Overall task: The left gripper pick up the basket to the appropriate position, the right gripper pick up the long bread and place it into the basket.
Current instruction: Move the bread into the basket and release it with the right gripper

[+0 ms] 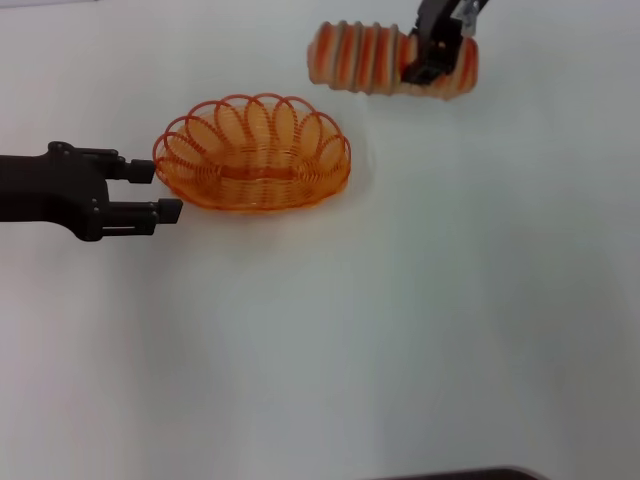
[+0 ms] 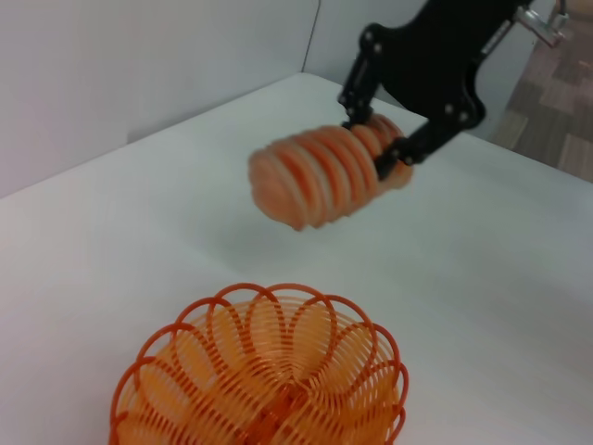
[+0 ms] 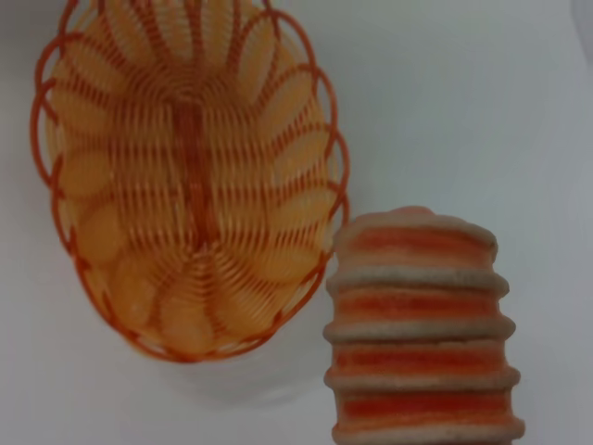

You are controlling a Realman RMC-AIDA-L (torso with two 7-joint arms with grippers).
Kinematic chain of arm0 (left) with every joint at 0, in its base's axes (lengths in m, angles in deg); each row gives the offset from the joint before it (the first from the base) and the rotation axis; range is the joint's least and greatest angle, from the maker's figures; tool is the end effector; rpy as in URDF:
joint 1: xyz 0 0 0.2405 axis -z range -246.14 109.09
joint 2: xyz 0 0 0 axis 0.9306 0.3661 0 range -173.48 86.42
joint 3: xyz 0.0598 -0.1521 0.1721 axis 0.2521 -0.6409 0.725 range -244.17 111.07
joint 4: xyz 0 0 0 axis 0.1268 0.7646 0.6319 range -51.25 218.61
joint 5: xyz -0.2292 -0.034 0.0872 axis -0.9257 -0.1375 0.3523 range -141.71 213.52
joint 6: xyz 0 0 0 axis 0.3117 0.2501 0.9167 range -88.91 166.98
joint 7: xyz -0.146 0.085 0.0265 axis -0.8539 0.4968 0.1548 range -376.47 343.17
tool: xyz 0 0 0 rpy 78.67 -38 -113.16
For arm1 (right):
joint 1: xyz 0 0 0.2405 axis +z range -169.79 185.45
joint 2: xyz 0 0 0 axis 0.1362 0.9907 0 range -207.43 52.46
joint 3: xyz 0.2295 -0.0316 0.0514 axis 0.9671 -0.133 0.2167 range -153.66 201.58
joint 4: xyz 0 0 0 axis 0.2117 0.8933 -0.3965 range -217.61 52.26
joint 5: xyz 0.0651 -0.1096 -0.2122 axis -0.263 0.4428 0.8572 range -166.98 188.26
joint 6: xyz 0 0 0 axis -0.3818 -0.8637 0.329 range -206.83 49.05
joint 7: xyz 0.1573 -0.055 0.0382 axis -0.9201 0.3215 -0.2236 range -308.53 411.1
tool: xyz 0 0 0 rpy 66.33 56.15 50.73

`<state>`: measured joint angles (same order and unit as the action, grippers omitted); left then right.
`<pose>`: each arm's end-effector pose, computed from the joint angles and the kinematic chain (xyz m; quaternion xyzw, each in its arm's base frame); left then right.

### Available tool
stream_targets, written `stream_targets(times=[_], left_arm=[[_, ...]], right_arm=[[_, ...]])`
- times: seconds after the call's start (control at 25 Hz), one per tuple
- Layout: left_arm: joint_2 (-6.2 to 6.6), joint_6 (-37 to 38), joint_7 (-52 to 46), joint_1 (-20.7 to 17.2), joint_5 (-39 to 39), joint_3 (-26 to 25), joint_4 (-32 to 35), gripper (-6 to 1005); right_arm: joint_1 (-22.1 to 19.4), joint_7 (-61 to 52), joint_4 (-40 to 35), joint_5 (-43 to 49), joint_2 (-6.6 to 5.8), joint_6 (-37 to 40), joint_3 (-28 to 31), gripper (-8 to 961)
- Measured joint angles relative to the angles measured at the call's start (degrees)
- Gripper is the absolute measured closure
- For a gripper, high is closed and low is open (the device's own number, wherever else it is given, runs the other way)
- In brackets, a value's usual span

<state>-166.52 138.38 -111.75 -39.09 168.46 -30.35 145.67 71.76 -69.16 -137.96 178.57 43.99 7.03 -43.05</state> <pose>-0.2513 0.3522 0.0336 -0.9578 -0.2384 -0.1118 0.1151 0.0883 0.4605 -0.0208 -0.9395 0.0440 -0.2926 0.1728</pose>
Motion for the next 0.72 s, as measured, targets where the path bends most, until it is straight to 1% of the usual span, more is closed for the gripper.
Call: stream_targets(times=[0.4, 0.6, 0.72], left_arm=[[-0.09, 0.6, -0.1, -0.4, 0.1, 0.1, 0.9, 357], [-0.15, 0.7, -0.1, -0.2, 0.0, 0.3, 0.9, 357], [-0.16, 0.7, -0.3, -0.1, 0.0, 0.3, 0.9, 358]], right_arm=[[0.7, 2.0, 0.1, -4.5, 0.08, -4.5, -4.8, 573], [0.7, 2.0, 0.2, -8.8, 0.08, -5.6, -8.6, 578], [0.7, 2.4, 0.3, -11.4, 0.07, -5.7, -9.3, 580]])
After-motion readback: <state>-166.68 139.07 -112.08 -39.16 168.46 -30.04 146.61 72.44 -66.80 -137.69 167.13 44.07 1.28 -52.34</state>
